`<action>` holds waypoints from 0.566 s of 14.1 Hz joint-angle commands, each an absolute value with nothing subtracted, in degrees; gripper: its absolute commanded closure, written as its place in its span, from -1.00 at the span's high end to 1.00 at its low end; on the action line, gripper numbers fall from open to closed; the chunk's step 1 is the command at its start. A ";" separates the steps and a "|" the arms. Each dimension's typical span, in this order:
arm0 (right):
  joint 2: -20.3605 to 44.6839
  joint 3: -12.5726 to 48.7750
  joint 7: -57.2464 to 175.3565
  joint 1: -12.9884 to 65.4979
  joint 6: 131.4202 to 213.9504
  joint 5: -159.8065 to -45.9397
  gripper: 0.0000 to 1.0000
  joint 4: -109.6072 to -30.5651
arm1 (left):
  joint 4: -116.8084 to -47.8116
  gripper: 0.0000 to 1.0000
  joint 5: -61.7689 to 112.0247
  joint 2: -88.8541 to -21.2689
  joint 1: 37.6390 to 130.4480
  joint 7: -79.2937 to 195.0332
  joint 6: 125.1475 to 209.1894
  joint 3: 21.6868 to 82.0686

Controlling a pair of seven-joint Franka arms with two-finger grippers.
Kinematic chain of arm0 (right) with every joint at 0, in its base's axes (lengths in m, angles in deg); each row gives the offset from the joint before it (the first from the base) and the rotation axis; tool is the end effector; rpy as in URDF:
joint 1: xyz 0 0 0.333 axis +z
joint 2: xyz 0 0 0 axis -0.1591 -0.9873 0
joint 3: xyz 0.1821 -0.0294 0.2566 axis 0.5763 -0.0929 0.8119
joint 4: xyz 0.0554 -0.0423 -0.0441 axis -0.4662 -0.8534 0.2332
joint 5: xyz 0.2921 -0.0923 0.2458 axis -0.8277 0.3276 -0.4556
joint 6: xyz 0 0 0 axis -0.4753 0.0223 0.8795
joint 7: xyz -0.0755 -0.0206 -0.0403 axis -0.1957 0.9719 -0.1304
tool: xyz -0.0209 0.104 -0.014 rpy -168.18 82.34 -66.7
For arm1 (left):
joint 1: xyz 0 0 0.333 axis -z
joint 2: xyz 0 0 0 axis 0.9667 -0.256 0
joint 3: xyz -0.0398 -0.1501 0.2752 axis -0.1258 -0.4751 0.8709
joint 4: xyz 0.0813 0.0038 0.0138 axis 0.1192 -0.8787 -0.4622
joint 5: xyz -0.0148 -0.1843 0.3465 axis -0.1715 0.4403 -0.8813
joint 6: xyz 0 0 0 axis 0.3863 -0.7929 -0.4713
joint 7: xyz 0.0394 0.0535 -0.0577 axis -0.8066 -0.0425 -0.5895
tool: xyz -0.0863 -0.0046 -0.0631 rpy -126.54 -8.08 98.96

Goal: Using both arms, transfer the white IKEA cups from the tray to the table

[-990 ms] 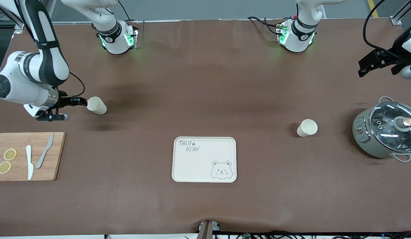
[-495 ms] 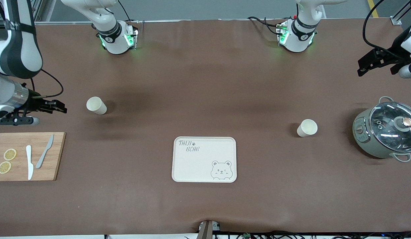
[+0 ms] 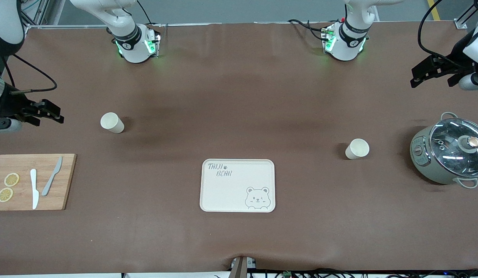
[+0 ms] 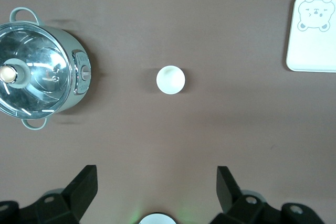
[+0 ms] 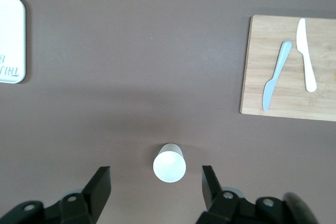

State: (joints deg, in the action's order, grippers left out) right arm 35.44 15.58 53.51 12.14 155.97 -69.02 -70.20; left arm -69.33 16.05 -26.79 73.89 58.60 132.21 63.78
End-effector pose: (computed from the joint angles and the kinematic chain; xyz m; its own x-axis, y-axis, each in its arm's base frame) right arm 0.5617 -0.0437 0.5614 0.9960 0.0892 0.0008 0.0891 -0.9946 -0.0533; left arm 0.5231 -0.0477 0.6651 0.9994 0.0122 -0.0337 0.0119 -0.9999 -0.0102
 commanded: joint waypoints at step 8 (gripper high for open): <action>34.04 15.46 56.53 12.41 148.47 -68.75 0.57 -58.95 | -70.23 1.00 16.49 -25.92 74.38 58.78 132.45 63.88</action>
